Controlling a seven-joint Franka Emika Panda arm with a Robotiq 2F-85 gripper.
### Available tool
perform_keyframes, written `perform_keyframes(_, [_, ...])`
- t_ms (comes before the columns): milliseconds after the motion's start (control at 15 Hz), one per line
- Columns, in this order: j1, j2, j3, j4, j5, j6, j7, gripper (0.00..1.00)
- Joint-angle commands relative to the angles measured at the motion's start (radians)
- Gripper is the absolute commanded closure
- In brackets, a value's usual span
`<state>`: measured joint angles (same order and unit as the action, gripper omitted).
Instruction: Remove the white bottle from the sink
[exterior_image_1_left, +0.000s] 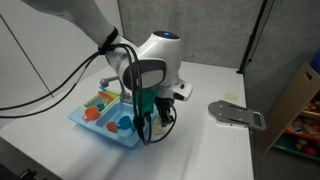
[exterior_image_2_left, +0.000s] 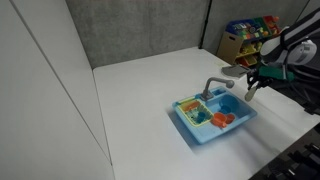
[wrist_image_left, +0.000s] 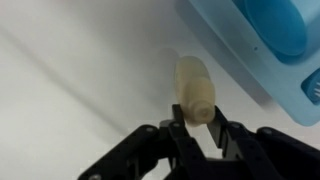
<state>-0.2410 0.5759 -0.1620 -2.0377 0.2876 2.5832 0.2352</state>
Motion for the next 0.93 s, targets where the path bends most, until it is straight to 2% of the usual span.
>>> perform_keyframes(0, [-0.026,0.052,0.010,0.056,0.027,-0.018,0.000,0.91])
perform_keyframes(867, [-0.079,0.161,0.000,0.104,0.064,0.030,0.013,0.91])
